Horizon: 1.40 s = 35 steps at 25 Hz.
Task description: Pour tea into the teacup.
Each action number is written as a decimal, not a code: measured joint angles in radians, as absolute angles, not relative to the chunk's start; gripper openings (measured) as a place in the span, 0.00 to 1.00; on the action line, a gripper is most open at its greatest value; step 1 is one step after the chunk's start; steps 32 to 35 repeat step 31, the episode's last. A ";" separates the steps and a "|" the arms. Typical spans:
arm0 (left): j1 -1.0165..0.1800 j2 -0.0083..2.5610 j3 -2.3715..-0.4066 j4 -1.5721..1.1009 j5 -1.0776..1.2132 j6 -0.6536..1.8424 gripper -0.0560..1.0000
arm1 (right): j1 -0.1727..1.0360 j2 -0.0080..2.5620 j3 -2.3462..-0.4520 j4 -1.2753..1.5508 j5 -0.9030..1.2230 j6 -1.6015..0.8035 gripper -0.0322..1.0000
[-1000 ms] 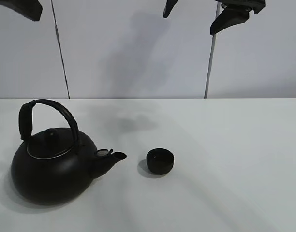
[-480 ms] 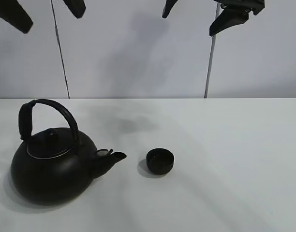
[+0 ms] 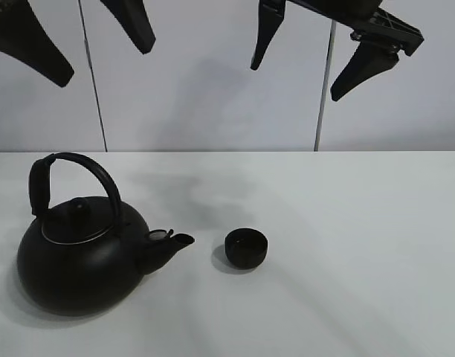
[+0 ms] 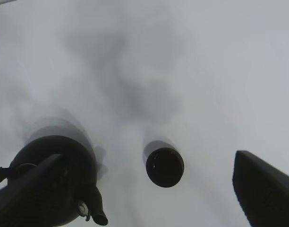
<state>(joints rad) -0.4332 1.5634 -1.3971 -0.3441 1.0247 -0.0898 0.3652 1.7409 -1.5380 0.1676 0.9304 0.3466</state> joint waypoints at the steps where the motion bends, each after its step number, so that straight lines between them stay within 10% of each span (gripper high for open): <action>1: -0.433 1.571 -1.392 -0.359 1.027 -0.085 0.65 | 0.365 1.741 -1.538 0.169 0.939 0.347 0.67; 35: -0.433 1.659 -1.346 -0.405 0.932 -0.071 0.65 | 0.365 1.741 -1.538 0.158 0.992 0.347 0.67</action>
